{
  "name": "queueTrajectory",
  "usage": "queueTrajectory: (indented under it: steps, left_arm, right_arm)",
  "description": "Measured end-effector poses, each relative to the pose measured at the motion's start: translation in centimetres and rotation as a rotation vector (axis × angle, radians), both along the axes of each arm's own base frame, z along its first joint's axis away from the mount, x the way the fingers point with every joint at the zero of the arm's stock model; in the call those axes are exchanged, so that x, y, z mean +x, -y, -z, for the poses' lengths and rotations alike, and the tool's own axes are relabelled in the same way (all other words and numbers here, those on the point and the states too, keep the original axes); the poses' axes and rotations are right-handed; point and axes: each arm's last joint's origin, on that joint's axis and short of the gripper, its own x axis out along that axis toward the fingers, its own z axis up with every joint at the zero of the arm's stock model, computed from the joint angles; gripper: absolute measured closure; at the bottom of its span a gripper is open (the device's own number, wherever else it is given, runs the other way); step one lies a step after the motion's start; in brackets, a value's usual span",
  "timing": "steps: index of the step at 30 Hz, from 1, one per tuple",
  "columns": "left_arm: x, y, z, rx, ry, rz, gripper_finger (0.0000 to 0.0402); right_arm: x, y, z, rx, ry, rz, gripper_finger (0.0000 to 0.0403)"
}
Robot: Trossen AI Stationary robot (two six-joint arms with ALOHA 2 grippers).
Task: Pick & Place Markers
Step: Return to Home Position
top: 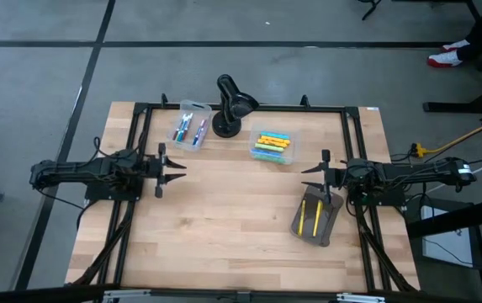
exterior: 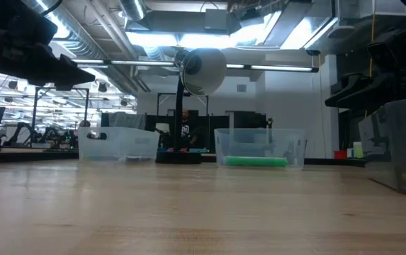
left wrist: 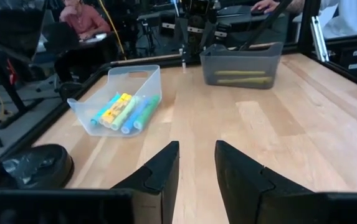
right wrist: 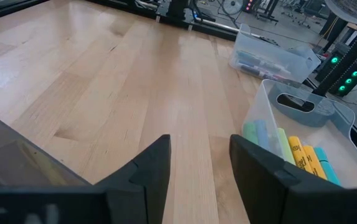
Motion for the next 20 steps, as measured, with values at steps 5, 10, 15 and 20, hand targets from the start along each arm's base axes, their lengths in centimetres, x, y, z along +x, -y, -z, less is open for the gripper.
queueTrajectory:
  steps: [5, 10, 15, 20]
  left_arm:
    - [0.02, 0.0, 0.03, -0.037, 0.0, -0.006, 0.0303]
    - [0.02, 0.0, 0.03, -0.038, 0.0, -0.006, 0.03]
    - [0.02, 0.0, 0.03, -0.039, 0.0, -0.006, 0.0303]
    - [0.02, 0.0, 0.03, -0.039, 0.0, -0.006, 0.0302]
  right_arm:
    - [0.0, 0.0, 0.0, 0.0, 0.0, 0.0, 0.024]
    - [0.0, 0.0, 0.0, 0.0, 0.0, 0.0, 0.024]
    - [0.0, 0.0, 0.0, 0.0, 0.0, 0.0, 0.024]
    - [0.0, 0.0, 0.0, 0.0, 0.0, 0.0, 0.024]
